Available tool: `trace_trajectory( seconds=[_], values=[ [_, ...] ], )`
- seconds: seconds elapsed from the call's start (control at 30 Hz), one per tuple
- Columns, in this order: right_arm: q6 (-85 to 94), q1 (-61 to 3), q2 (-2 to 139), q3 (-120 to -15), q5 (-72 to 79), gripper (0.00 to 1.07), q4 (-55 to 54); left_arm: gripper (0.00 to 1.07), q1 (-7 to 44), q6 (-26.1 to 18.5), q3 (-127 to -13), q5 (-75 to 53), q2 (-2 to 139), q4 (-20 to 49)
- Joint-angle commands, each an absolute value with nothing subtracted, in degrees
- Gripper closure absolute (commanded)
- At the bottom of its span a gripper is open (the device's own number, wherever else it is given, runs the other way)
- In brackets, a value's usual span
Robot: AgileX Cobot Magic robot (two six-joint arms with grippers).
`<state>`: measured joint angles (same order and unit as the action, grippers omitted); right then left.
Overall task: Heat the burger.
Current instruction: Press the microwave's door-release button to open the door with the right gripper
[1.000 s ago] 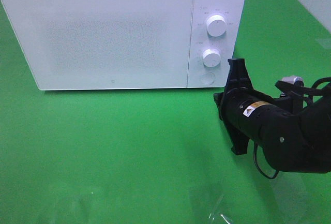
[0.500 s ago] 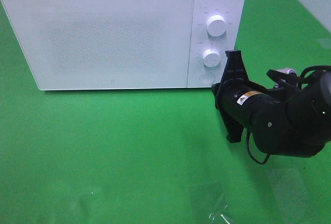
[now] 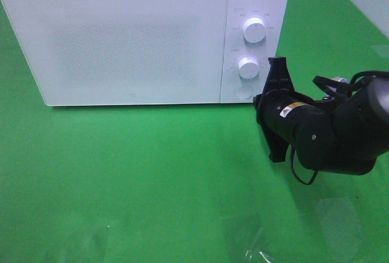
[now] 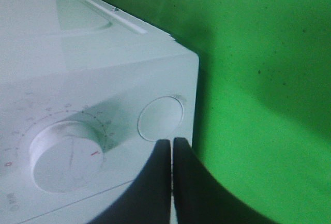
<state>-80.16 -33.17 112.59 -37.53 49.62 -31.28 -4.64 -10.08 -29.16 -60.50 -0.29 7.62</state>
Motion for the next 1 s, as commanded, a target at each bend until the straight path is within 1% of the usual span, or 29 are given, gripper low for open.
trace_trajectory(
  seconds=[0.03,0.57,0.83,1.0],
  values=[
    [-81.5,-32.9,113.4,-39.5,49.3,1.07,-28.9,0.07,-4.8,-9.8,-28.9,-59.8,-1.4,7.7],
    [-81.2,-32.8,118.2,-44.8,49.8,1.07,-29.2,0.07,-4.8,-9.8,-28.9,-59.8,-1.4,7.7],
    [-80.2,-30.8,119.6,-47.2,49.3,1.07,-29.0,0.07,-4.8,-9.8,-28.9,-59.8,-1.4,7.7],
    [-80.3,-30.8,120.8,-47.6,49.4,1.07,-29.0,0.07,-4.8,-9.8,-28.9,-59.8,-1.4,7.7]
  ],
)
